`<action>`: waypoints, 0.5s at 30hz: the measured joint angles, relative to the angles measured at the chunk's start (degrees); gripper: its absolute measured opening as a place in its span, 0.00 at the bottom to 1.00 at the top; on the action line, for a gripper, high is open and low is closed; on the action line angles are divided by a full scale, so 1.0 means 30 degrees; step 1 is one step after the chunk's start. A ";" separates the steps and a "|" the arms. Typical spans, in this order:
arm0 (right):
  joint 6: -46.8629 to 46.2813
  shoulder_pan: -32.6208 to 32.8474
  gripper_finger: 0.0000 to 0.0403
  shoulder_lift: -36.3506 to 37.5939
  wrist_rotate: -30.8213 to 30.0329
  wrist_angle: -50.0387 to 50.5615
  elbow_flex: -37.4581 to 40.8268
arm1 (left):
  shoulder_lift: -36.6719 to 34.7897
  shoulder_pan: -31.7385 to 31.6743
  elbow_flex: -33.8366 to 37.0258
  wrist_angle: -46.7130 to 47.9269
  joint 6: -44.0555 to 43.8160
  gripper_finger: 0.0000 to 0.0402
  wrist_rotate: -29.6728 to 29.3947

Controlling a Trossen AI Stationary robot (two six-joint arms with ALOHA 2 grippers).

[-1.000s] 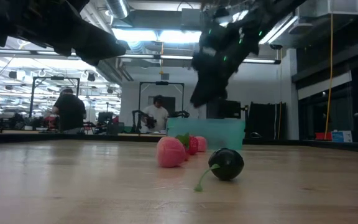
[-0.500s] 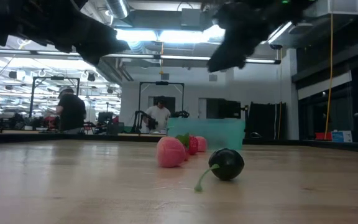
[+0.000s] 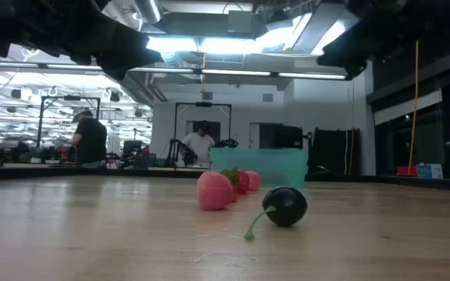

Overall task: Pick and placing Produce into tupperware
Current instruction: Put the black cherry into the blue bin

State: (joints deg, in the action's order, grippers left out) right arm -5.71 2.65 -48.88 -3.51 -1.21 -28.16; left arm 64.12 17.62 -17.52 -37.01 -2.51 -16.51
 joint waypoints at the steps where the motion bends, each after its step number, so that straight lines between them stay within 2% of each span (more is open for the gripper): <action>1: 0.0063 0.0119 0.37 0.0568 -0.0313 0.0058 0.0409 | 0.0000 -0.0005 -0.0002 0.0000 -0.0009 0.48 -0.0182; 8: -0.0910 0.0728 0.38 0.3532 -0.0851 -0.0413 0.2836 | 0.0000 -0.0074 -0.0007 -0.0035 -0.0040 0.48 -0.0830; 15: -0.1912 0.0993 0.37 0.4026 -0.0858 -0.0956 0.4058 | 0.0000 -0.0158 -0.0007 -0.0089 -0.1133 0.48 -0.0067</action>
State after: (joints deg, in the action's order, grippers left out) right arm -11.44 5.63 -36.80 -6.09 -4.08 -15.99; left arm 64.12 17.15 -17.54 -37.28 -5.91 -16.71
